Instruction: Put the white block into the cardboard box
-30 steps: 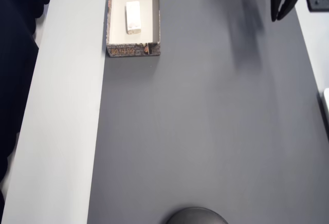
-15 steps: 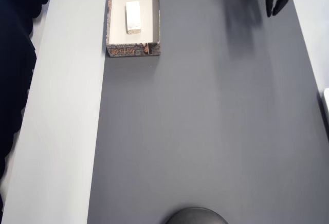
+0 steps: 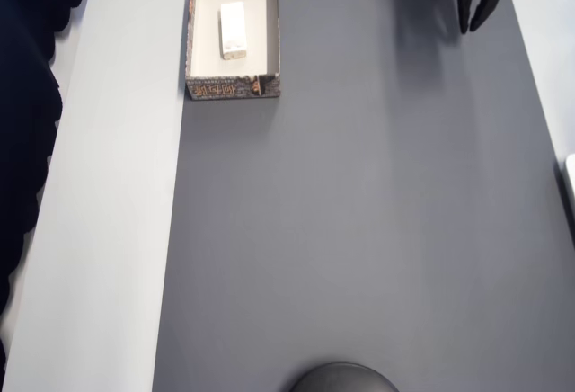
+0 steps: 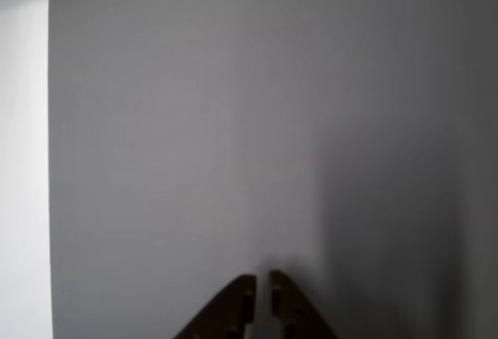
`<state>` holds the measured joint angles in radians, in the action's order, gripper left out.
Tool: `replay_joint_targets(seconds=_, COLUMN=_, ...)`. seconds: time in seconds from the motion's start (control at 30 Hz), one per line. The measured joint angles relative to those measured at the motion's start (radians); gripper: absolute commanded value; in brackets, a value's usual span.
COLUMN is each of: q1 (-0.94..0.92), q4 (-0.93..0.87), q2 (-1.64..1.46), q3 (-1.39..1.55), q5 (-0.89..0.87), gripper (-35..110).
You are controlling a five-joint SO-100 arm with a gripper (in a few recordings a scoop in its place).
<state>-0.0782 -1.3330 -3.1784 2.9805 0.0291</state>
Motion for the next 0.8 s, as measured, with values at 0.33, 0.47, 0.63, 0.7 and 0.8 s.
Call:
replay_joint_targets(seconds=0.33, q1=0.0, q4=0.0, q2=-0.112, q3=0.084, q5=0.002, gripper=-2)
replay_joint_targets(seconds=0.47, q1=0.0, q4=0.0, q2=-0.112, q3=0.089, q5=0.002, gripper=-2)
replay_joint_targets(seconds=0.63, q1=-0.005, q4=0.009, q2=-0.112, q3=0.094, q5=-0.026, gripper=-2)
replay_joint_targets(seconds=0.7, q1=-0.031, q4=0.017, q2=-0.112, q3=0.094, q5=-0.075, gripper=-2)
replay_joint_targets(seconds=0.8, q1=-0.052, q4=0.018, q2=-0.112, q3=0.094, q5=-0.138, gripper=-2)
